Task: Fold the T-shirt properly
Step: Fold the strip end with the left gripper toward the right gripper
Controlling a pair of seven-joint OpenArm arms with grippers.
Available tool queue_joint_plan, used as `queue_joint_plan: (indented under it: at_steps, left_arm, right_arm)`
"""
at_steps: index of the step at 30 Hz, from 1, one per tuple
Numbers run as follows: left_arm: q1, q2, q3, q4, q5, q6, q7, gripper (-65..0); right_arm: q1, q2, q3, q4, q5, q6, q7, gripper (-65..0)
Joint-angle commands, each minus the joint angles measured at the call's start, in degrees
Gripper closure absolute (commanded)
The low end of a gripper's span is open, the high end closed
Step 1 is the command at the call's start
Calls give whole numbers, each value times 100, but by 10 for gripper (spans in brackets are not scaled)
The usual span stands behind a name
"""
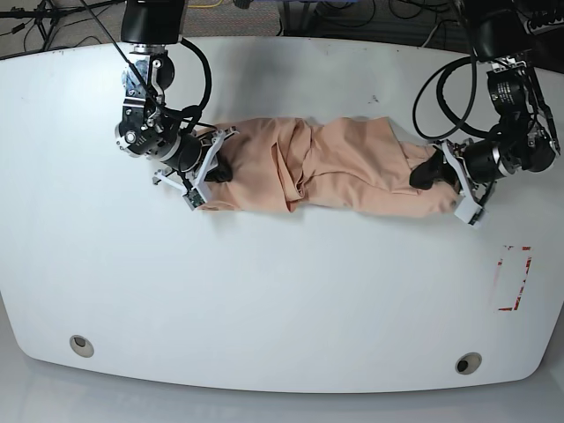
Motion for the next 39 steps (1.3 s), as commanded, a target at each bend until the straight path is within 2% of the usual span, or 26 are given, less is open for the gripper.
queue_joint_plan:
  at_steps: [1,7,14,24,32,36,39]
  left_arm:
    - [-158,-22,194,326,-135,-19,20,-46]
    - [-237,5,871,687,-135,-19,20,-47]
    - [-527,347,1355,731,-135,-19,29,-49]
    - [-843,1279,2137,696,-91,-19,29,-49]
    - [-852,2035,2436,28,50,-19,29,-49]
    - [-878,2263,2445,-131,340,-19,11,-50]
    - [-958,2263,2445,-148,481,-19,2,-50]
  right_arm:
    - [70,57,8,52,-20,32,-21,-22]
    - [70,66,8,35,-29,32,-21,-22]
    - [61,127,-9,26,-29,32,-21,-22]
    - [44,136,-9,26,-29,32,-21,-22]
    - [44,136,-9,35,-29,32,-38,-22]
    - [44,136,-9,43,-29,32,-38,-22]
    - [35,136,-9,43,-29,32,-38,-22]
